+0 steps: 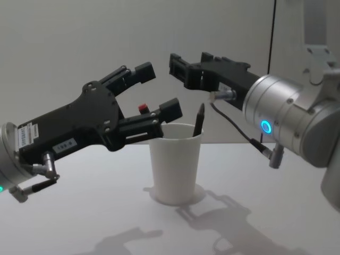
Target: Place the pen into the pen holder.
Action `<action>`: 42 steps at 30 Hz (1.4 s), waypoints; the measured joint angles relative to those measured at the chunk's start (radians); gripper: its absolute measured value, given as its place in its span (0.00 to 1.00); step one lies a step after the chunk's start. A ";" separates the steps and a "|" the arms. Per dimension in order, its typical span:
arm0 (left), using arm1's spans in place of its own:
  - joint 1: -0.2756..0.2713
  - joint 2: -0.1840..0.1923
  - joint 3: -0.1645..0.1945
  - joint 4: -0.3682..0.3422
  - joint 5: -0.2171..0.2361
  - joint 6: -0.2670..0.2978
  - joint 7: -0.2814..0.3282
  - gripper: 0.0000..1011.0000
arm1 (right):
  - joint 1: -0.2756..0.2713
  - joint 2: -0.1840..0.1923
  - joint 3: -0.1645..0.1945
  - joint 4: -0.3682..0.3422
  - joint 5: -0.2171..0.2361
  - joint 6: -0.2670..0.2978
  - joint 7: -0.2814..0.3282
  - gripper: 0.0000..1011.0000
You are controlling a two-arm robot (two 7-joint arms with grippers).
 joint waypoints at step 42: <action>0.000 0.000 0.000 0.000 0.000 0.000 0.000 0.99 | -0.009 -0.004 -0.006 -0.008 -0.005 -0.017 -0.010 0.99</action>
